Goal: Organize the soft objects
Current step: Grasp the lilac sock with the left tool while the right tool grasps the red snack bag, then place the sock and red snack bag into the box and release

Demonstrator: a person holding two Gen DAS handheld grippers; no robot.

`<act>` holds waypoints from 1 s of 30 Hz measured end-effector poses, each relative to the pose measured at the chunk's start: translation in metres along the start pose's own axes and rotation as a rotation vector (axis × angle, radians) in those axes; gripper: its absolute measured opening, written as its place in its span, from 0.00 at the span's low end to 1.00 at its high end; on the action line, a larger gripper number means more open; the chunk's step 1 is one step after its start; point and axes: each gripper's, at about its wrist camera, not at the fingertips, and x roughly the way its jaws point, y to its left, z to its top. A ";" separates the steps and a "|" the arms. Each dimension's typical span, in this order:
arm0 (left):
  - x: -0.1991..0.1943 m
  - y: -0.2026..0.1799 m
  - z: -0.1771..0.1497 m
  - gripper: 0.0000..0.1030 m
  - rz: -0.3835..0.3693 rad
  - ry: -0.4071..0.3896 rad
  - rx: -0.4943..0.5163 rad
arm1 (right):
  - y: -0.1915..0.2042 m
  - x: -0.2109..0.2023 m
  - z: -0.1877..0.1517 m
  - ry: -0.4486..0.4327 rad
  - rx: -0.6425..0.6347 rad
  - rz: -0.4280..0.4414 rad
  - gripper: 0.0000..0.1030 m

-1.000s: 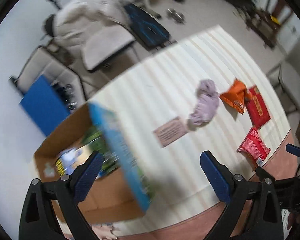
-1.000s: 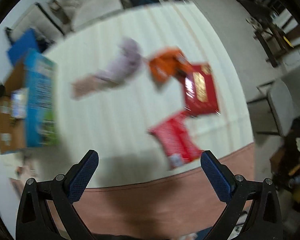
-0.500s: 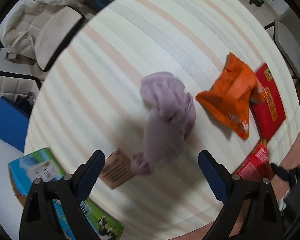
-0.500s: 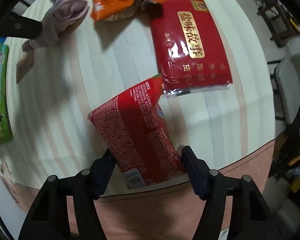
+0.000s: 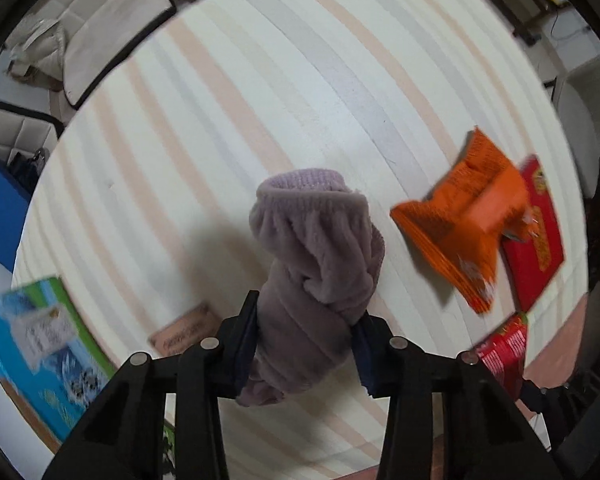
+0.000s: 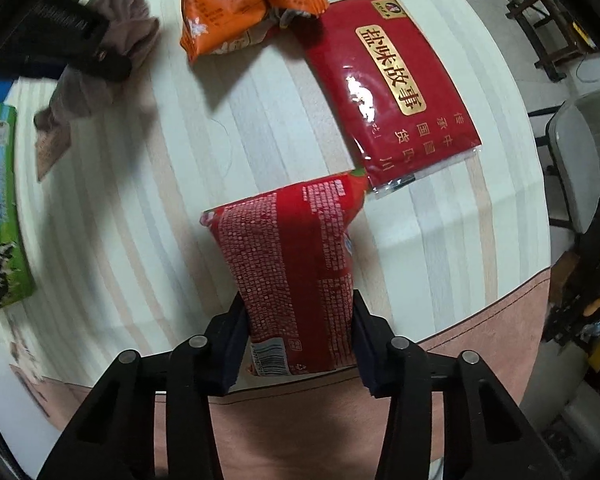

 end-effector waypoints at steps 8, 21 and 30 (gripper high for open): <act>-0.071 0.052 -0.104 0.37 -0.171 -0.150 -0.196 | 0.009 -0.050 -0.020 -0.053 0.043 0.176 0.46; -0.163 0.221 -0.233 0.37 -0.142 -0.340 -0.493 | 0.194 -0.154 -0.055 -0.149 -0.203 0.386 0.46; -0.117 0.355 -0.281 0.37 -0.138 -0.215 -0.733 | 0.358 -0.150 -0.048 -0.063 -0.308 0.471 0.46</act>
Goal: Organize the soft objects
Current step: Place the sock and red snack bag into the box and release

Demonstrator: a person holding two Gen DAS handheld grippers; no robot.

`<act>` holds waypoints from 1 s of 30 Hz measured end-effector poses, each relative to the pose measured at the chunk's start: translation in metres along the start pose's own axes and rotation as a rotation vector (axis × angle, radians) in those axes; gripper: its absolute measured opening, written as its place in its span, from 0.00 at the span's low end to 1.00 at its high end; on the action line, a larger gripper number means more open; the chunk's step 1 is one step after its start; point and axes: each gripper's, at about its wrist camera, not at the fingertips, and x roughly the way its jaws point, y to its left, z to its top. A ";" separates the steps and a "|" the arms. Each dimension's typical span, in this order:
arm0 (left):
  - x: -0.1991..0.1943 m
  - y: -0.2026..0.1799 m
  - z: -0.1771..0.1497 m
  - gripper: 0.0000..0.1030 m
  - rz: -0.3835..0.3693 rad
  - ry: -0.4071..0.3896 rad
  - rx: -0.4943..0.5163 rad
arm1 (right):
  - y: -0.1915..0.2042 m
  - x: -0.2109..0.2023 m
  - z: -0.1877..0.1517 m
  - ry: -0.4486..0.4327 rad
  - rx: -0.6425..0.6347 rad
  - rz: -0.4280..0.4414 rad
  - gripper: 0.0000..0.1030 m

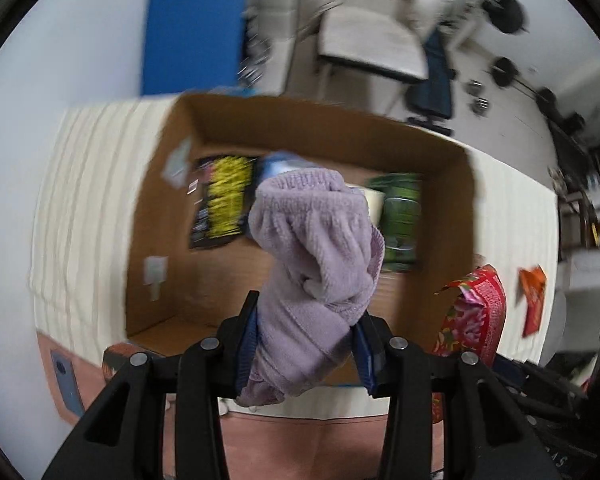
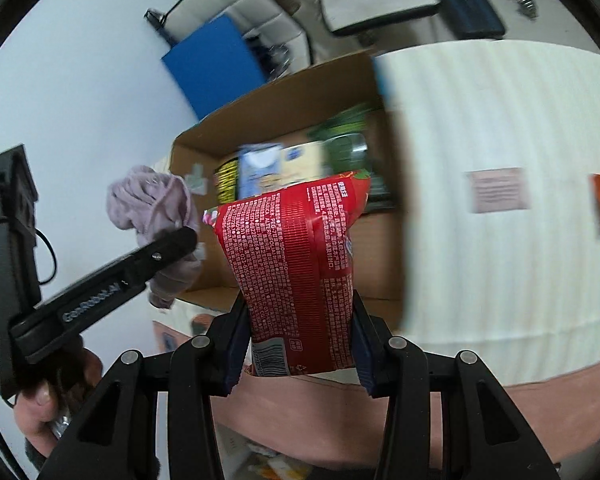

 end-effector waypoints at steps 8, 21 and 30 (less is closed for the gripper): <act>0.052 0.063 0.030 0.37 0.000 0.161 -0.112 | 0.044 0.096 0.031 0.077 0.059 -0.019 0.46; 0.092 0.065 0.034 0.45 0.062 0.305 -0.075 | 0.052 0.182 0.031 0.222 0.111 0.002 0.63; 0.071 0.048 0.029 0.92 0.066 0.247 -0.028 | 0.069 0.174 0.026 0.213 0.004 -0.103 0.92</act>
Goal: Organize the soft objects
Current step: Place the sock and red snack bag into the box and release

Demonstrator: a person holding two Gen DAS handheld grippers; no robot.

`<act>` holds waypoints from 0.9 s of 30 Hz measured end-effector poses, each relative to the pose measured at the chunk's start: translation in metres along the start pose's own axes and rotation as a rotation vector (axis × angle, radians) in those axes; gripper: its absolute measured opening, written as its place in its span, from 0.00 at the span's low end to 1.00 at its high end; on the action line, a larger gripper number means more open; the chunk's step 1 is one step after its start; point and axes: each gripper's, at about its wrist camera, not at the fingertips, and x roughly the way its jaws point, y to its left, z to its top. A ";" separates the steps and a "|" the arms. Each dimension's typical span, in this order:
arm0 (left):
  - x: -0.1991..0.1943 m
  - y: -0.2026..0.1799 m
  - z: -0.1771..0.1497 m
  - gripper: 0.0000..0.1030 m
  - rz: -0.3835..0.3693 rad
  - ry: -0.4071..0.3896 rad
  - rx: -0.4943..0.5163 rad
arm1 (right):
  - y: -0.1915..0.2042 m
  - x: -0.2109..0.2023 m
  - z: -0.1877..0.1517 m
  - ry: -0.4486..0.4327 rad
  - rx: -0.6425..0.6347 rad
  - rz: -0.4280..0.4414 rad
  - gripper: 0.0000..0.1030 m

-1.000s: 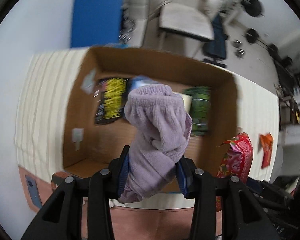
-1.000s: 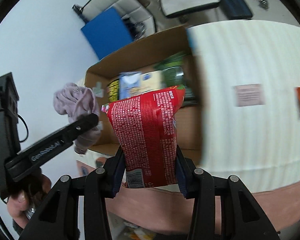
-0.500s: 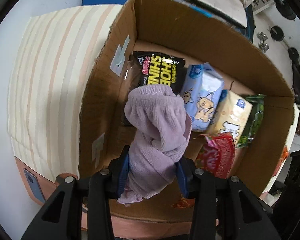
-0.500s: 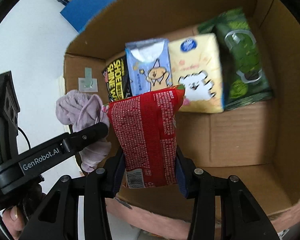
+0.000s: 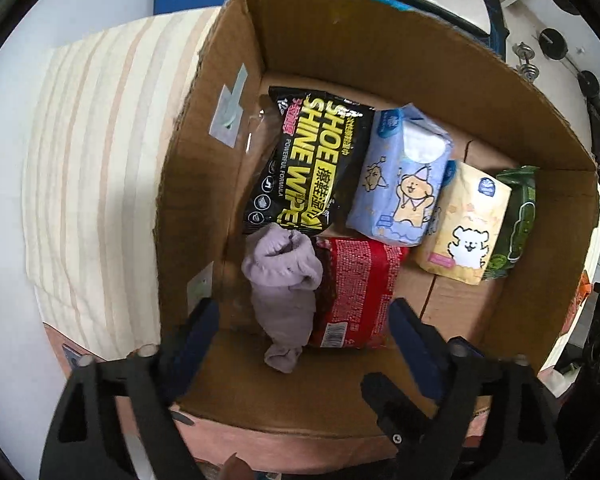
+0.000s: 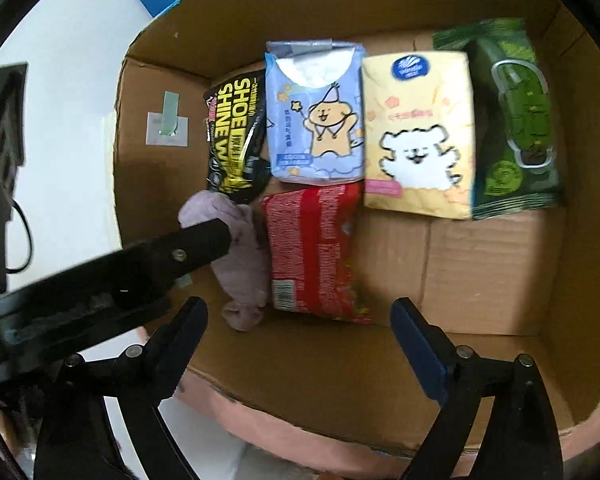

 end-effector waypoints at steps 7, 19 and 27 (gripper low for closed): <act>-0.014 0.002 -0.010 0.93 0.024 -0.049 0.005 | -0.008 -0.027 -0.020 -0.029 -0.025 -0.058 1.00; -0.101 -0.048 -0.082 0.93 0.087 -0.393 0.066 | -0.032 -0.103 -0.051 -0.182 -0.082 -0.097 1.00; -0.125 -0.148 -0.113 0.93 0.014 -0.485 0.225 | -0.106 -0.201 -0.093 -0.420 -0.019 -0.114 1.00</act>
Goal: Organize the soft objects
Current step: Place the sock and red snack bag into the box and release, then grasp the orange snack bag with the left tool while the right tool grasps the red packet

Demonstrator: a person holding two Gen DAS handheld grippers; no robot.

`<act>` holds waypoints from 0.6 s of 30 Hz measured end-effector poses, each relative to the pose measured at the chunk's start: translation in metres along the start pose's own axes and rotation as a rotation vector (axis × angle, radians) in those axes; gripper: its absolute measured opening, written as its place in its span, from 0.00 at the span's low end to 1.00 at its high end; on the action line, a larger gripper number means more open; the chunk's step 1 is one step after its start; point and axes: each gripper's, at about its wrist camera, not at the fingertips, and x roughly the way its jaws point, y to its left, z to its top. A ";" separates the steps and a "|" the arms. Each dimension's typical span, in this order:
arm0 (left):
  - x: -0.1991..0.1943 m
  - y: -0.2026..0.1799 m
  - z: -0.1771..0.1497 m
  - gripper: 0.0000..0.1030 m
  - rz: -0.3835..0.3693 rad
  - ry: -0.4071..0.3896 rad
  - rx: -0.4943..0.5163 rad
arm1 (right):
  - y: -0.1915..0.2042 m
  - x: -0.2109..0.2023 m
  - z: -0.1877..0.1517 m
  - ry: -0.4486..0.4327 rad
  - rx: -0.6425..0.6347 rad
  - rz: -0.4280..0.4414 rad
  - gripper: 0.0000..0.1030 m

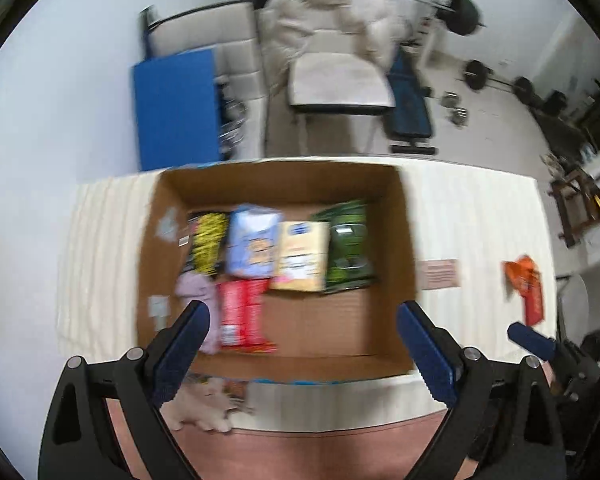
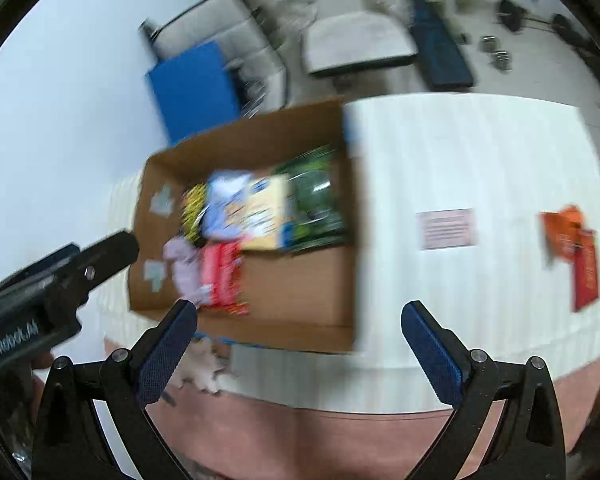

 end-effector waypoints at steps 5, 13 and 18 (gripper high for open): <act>0.006 -0.092 0.011 0.93 -0.062 -0.011 0.163 | -0.079 -0.042 0.001 -0.059 0.092 -0.061 1.00; 0.063 -0.257 0.031 0.93 -0.111 0.079 0.474 | -0.228 -0.058 0.002 0.000 0.201 -0.203 1.00; 0.117 -0.336 0.038 0.93 -0.091 0.169 0.574 | -0.313 -0.033 0.011 0.099 0.182 -0.301 1.00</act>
